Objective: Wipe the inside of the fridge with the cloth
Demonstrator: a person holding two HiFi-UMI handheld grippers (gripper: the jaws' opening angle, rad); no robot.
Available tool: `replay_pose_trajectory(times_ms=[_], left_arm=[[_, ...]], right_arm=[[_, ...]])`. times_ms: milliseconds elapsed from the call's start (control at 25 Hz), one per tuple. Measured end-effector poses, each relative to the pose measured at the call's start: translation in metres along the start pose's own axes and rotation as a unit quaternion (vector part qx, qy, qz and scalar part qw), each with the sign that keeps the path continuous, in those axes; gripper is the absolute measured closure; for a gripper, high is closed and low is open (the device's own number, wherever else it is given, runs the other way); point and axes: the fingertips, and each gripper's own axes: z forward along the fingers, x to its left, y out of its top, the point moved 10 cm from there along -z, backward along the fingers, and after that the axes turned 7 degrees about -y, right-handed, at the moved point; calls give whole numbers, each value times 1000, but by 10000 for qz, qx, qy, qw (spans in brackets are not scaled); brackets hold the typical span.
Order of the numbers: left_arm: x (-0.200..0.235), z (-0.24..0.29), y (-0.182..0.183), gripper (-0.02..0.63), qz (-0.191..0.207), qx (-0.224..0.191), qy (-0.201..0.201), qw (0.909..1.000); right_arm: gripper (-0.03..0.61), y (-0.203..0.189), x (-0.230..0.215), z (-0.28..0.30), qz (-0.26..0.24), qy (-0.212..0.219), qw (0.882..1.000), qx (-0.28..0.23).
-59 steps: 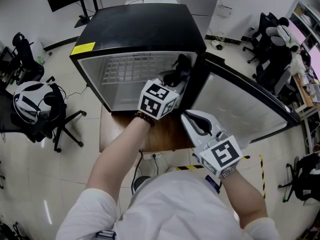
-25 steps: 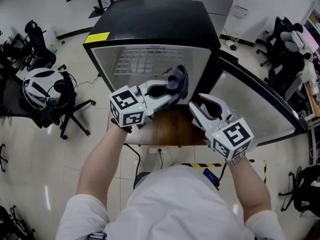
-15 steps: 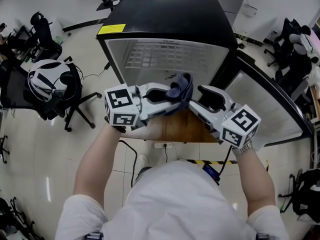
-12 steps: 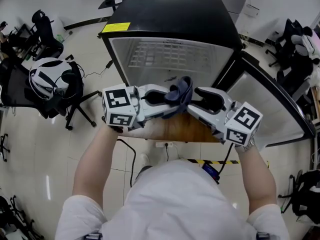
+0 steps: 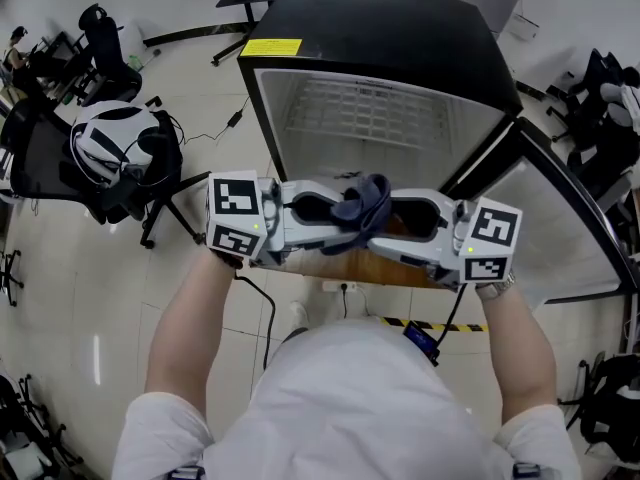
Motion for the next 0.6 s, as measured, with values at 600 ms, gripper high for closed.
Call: replay_pose_trajectory(times_ms=[600], left_arm=[[8,-46,-28,532,184,400,1198,9918]], right_arm=[[492,-13,-6,60,-347,-676,9971,59]])
